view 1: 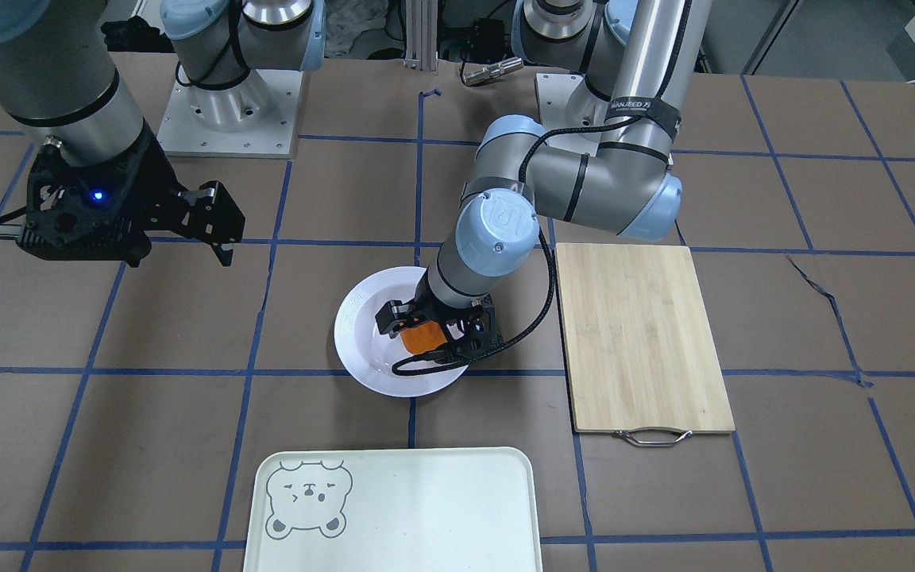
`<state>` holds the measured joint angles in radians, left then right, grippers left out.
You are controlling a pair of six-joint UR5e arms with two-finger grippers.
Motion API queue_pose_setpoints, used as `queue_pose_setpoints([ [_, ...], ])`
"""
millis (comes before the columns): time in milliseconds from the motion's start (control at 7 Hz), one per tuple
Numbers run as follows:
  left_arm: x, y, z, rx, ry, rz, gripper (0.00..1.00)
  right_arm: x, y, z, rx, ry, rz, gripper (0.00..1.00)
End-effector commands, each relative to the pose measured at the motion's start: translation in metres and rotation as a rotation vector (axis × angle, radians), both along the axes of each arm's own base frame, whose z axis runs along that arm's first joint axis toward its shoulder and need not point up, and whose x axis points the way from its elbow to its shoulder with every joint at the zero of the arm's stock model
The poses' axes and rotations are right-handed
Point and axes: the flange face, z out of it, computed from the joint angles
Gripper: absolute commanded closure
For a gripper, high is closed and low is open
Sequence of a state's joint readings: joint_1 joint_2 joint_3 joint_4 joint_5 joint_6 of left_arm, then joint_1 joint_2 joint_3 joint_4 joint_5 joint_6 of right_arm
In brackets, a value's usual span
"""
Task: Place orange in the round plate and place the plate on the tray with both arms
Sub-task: 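Open the left gripper to drop the tangerine onto the plate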
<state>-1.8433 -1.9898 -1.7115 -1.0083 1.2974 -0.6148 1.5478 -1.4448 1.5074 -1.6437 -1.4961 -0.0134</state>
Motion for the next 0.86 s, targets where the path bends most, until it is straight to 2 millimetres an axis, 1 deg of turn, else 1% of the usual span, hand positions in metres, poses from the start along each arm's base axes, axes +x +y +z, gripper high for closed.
queue_pose_setpoints([
  [0, 0.071, -0.042, 0.047, -0.009, -0.030, -0.018, 0.00, 0.003, 0.003, -0.045, 0.004, -0.053, -0.011, 0.00],
  [143, 0.116, -0.059, 0.082, -0.021, -0.084, -0.099, 0.00, 0.010, 0.009, -0.083, -0.026, -0.112, -0.024, 0.00],
  [286, 0.170, -0.067, 0.123, -0.014, -0.225, -0.183, 0.00, 0.018, 0.023, -0.133, -0.061, -0.183, -0.039, 0.00],
  [429, 0.206, -0.066, 0.155, 0.008, -0.236, -0.189, 0.00, 0.022, 0.039, -0.184, -0.094, -0.191, -0.056, 0.00],
  [571, 0.236, -0.052, 0.194, 0.003, -0.273, -0.148, 0.00, 0.029, 0.052, -0.225, -0.129, -0.240, -0.069, 0.00],
  [714, 0.245, -0.040, 0.218, -0.013, -0.338, -0.137, 0.00, 0.042, 0.057, -0.259, -0.105, -0.343, -0.124, 0.00],
])
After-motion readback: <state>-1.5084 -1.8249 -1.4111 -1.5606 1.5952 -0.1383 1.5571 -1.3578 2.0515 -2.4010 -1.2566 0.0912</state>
